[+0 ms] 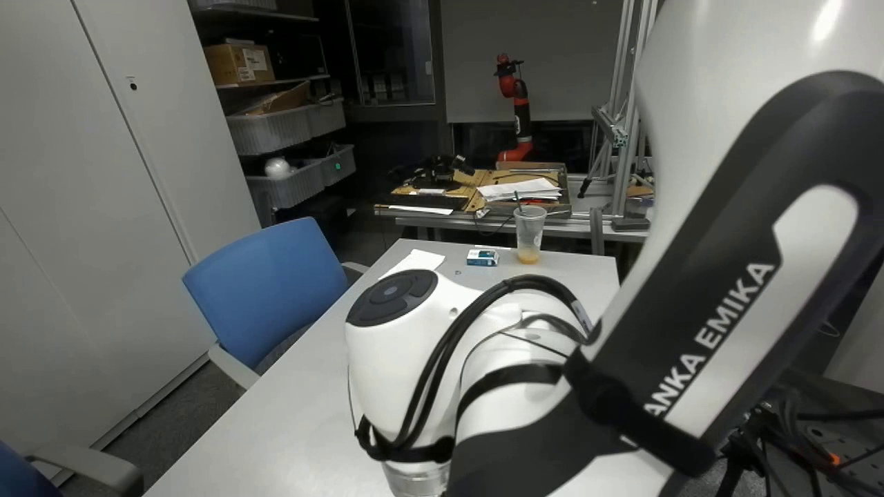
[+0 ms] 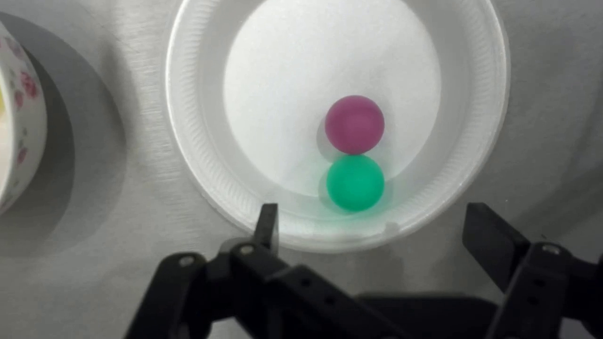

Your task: Move the balls from the plate to the bowl

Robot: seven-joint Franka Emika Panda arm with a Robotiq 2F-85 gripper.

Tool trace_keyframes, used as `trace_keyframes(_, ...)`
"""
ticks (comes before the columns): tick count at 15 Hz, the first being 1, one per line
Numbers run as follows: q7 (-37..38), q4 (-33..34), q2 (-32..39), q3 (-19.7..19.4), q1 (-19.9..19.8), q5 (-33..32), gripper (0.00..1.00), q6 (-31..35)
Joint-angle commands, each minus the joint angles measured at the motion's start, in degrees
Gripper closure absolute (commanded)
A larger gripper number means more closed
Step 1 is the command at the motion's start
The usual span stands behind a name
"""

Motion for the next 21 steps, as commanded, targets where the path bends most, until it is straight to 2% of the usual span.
trace_keyframes(1, 2.23, 1.16, 3.42, -2.91, 2.92, -2.39, 0.00, 5.28)
trace_keyframes(10, 3.54, 0.77, 7.01, -5.51, 6.82, -2.33, 0.00, 10.47)
trace_keyframes(20, 5.04, 2.35, 11.20, -8.61, 9.93, -2.14, 0.00, 12.29)
trace_keyframes(21, 5.08, 2.55, 11.53, -8.70, 10.06, -2.12, 0.02, 12.29)
